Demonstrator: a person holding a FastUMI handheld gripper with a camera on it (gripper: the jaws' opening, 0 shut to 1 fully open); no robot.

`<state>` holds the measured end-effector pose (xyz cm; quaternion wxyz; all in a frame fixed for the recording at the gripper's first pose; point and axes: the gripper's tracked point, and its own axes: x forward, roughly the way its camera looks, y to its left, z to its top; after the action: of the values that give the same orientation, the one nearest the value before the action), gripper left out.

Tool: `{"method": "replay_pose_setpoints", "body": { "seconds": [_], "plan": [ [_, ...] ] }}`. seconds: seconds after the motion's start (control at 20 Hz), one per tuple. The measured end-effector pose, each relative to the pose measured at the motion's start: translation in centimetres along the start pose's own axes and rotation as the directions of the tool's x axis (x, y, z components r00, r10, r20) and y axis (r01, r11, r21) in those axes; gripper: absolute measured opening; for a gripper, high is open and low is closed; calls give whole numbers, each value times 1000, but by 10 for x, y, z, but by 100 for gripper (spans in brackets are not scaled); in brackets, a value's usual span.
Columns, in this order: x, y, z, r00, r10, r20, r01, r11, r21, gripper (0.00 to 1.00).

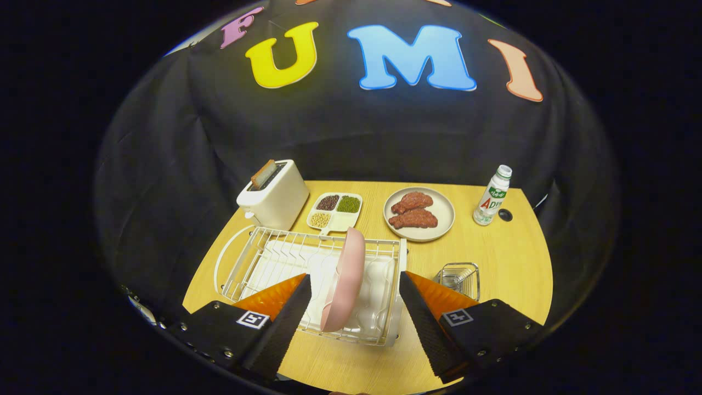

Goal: Take the plate from the dish rack, then take the spoon from the basket and place it into the plate.

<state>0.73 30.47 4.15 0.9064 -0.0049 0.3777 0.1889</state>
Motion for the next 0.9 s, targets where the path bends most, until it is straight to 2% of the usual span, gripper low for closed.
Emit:
{"method": "replay_pose_setpoints", "body": {
  "seconds": [0.15, 0.5, 0.6, 0.65, 0.7, 0.75, 0.8, 0.9],
  "plan": [
    [23, -4, -4, 994, -11, -109, 11, 1000, -9, 99],
    [78, -15, -20, 946, -10, -323, 46, 993, 106, 97],
    [83, -14, -26, 923, 6, -384, 57, 987, 152, 82],
    [85, -11, -30, 908, 13, -418, 70, 981, 183, 82],
    [90, -4, -36, 895, 37, -445, 72, 972, 225, 61],
    [90, -6, -37, 881, 11, -472, 106, 970, 221, 50],
    [92, -5, -37, 877, 8, -480, 101, 974, 201, 33],
    [90, -8, -36, 868, -59, -492, 139, 982, 128, 30]
  ]
}}
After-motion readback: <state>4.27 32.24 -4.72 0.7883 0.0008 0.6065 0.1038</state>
